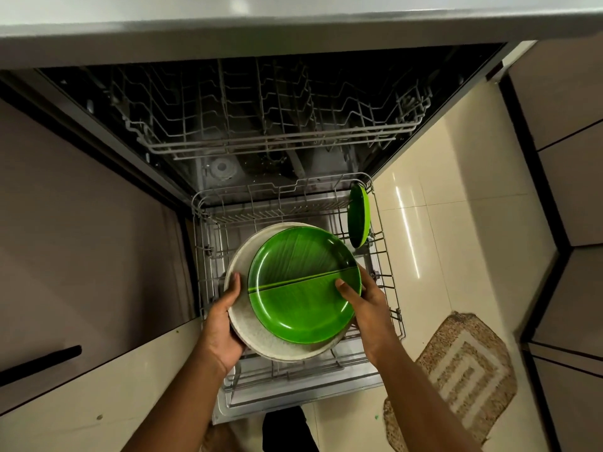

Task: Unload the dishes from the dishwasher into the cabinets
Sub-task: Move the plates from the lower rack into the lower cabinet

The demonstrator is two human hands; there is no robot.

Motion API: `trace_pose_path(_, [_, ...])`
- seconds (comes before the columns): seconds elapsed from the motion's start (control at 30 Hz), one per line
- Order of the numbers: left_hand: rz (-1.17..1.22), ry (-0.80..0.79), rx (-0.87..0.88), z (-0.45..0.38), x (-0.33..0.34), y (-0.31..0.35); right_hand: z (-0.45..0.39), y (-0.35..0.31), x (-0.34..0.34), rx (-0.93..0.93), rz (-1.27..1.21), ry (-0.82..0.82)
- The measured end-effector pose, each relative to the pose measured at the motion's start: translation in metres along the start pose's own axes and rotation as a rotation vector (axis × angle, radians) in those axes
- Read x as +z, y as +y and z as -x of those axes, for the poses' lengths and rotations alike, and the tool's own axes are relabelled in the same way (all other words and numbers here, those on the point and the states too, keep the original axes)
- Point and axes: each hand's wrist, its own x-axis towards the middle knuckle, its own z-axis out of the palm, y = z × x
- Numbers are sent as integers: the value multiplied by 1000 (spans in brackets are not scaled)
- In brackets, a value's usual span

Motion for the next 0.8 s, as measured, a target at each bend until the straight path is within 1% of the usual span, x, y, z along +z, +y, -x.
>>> trace_pose_path(0.1, [11,15,10,-7,-2,-1,-5,-4,0,-43,95,-41])
trace_pose_path(0.17, [12,17,8,-13,-3,-1,-12,-10,-3,-59,109,-55])
trace_pose_path(0.2, [9,21,5,-15,-2,1,-19,-14,-5,-74,106,-30])
trace_pose_path(0.27, [-8,31,-5,-21,1,3,-45,-20,-14,-126,175,92])
trace_pose_path(0.33, [-12,38,-17,-28,3,6,-80,-27,-22,-204,413,240])
trace_pose_path(0.4, [-14,35,-18,-36,3,5,-118,-29,-30,-259,699,330])
trace_pose_path(0.47, [-25,37,-14,-43,3,3,-156,-33,-35,-236,894,371])
trace_pose_path(0.53, [-37,29,-4,-49,3,2,-187,-39,-38,-156,1013,339])
trace_pose_path(0.57, [-38,31,0,-52,1,0,-200,-38,-38,-120,1027,303])
trace_pose_path(0.63, [-37,24,14,-54,-3,-3,-216,-37,-36,-115,1042,284])
trace_pose_path(0.73, [-20,41,26,-53,-8,-4,-214,-33,-32,-164,1112,353])
trace_pose_path(0.8, [-14,31,8,-47,-6,-3,-195,-36,-35,-219,1132,407])
